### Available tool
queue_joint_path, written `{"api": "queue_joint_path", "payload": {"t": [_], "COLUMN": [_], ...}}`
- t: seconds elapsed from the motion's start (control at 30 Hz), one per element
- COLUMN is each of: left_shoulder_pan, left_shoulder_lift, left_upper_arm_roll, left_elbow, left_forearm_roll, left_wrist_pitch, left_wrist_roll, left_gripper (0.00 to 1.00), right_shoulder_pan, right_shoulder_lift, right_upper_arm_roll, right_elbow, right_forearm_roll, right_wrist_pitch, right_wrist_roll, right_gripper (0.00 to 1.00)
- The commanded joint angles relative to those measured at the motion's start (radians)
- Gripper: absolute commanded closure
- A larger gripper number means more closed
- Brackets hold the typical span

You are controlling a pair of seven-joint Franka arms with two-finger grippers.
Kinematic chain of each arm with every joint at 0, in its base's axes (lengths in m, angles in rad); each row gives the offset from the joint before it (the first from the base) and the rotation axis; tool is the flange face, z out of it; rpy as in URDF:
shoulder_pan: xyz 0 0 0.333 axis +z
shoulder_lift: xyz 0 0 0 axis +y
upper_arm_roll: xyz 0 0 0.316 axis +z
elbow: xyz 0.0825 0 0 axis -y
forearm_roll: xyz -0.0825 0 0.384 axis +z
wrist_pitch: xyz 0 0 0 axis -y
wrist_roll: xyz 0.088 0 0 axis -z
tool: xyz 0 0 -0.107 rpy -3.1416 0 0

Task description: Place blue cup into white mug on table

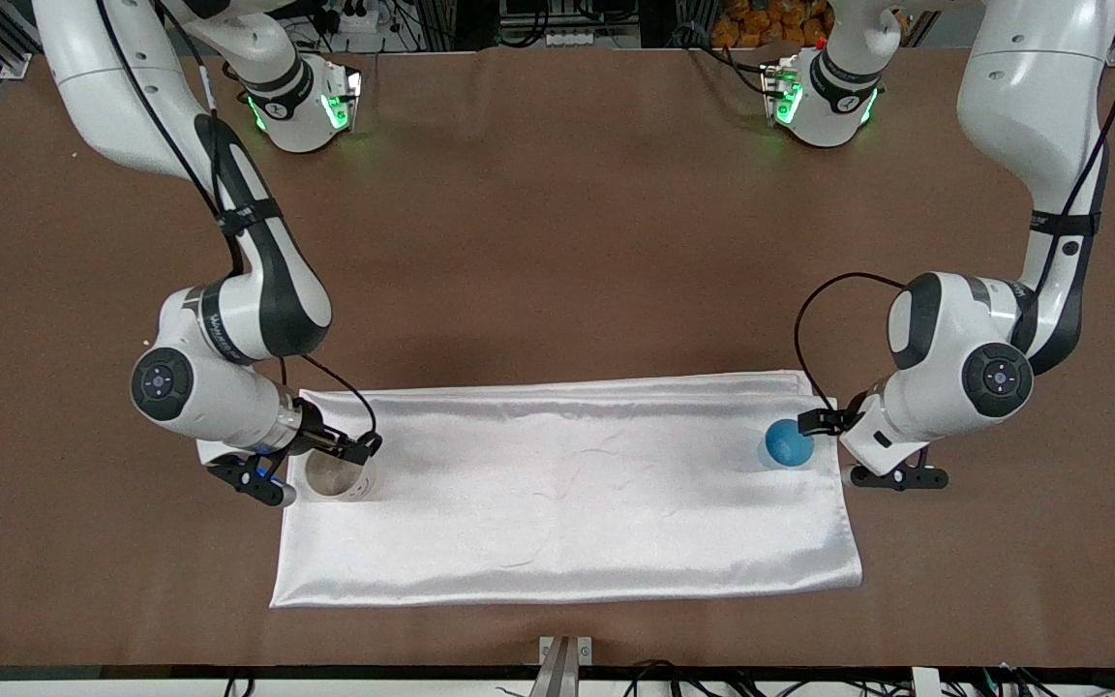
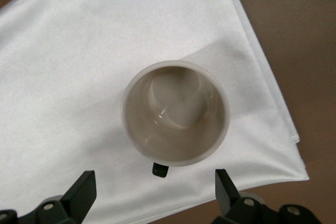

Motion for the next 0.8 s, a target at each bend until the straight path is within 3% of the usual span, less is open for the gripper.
{"api": "queue_joint_path", "payload": {"t": [0.0,0.5,0.77], "left_shoulder_pan": [-0.008,-0.035,-0.037], "left_shoulder_lift": [0.0,0.053,0.061], "left_upper_arm_roll": [0.002,0.002,0.002], "left_elbow": [-0.012,-0.007,-0.007], "left_forearm_roll": [-0.009,-0.007,-0.007], "left_wrist_pitch": [0.027,0.102,0.108], "left_wrist_roll": [-0.03,-0.107,-0.109], "left_gripper": [0.03,0.1,0.32], "right_shoulder_pan": [0.009,0.021,0.027], "right_shoulder_lift": [0.026,0.045,0.07], "right_upper_arm_roll": [-0.004,-0.004,-0.006], "right_elbow": [0.021,0.009,-0.008], "right_forearm_roll": [0.033,0.022,0.019], "right_wrist_pitch": [0.006,-0.003,0.002], "right_wrist_roll": [0.023,0.002,0.0], "right_gripper": [0.0,0.0,0.0]}}
